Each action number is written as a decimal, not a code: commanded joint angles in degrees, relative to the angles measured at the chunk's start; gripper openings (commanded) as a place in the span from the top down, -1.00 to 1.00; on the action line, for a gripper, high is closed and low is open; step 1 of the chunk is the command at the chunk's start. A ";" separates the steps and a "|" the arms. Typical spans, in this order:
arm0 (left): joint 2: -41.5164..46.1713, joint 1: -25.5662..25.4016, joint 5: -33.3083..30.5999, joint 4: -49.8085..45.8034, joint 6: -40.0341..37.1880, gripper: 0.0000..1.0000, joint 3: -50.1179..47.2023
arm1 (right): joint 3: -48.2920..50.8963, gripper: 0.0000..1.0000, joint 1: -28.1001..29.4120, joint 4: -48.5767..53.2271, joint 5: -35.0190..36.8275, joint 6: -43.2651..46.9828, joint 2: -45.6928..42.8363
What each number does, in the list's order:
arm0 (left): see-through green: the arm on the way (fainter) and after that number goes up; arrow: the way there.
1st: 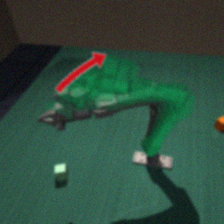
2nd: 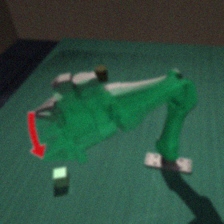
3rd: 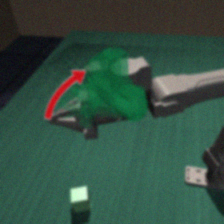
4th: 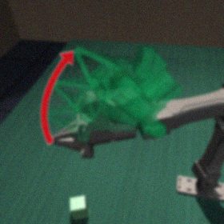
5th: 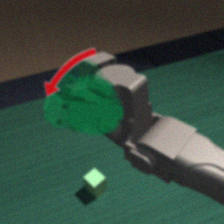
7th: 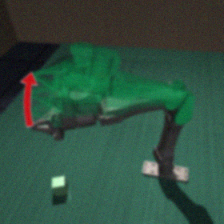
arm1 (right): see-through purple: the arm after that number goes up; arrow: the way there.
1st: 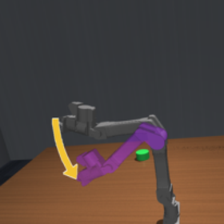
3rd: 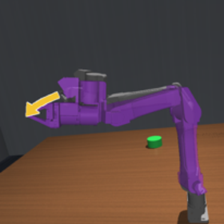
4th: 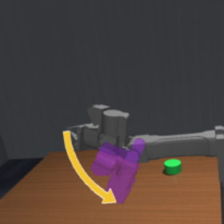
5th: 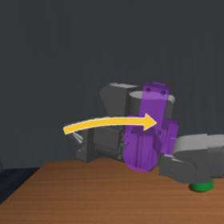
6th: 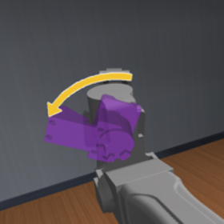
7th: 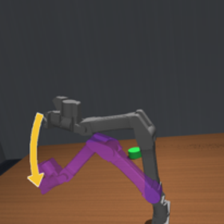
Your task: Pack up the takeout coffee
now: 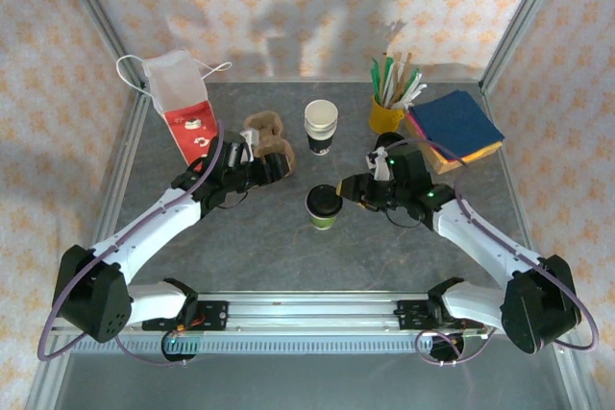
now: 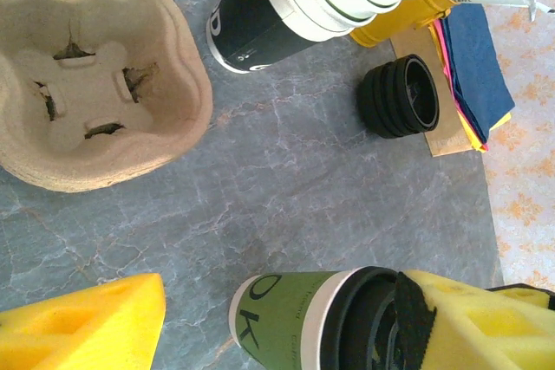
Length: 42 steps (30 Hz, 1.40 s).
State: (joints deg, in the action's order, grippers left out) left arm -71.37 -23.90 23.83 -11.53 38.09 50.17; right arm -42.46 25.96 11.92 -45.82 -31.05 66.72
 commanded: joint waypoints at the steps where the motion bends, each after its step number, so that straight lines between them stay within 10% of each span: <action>1: 0.61 -0.01 0.17 2.34 0.85 -0.44 -0.86 | -2.06 0.09 1.24 -2.90 0.69 -0.54 0.69; 20: 0.73 -0.01 -0.99 1.32 0.79 -0.42 -0.99 | -2.63 0.10 3.93 -4.09 0.92 -0.94 2.72; 42: -7.69 -5.35 12.41 13.68 -8.81 -0.60 -4.94 | 1.46 -0.03 3.22 -1.24 11.26 2.49 -1.41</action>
State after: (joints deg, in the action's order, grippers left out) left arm -78.39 -28.40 32.75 -2.20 32.40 46.02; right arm -42.33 29.43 14.00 -34.50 -28.45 66.04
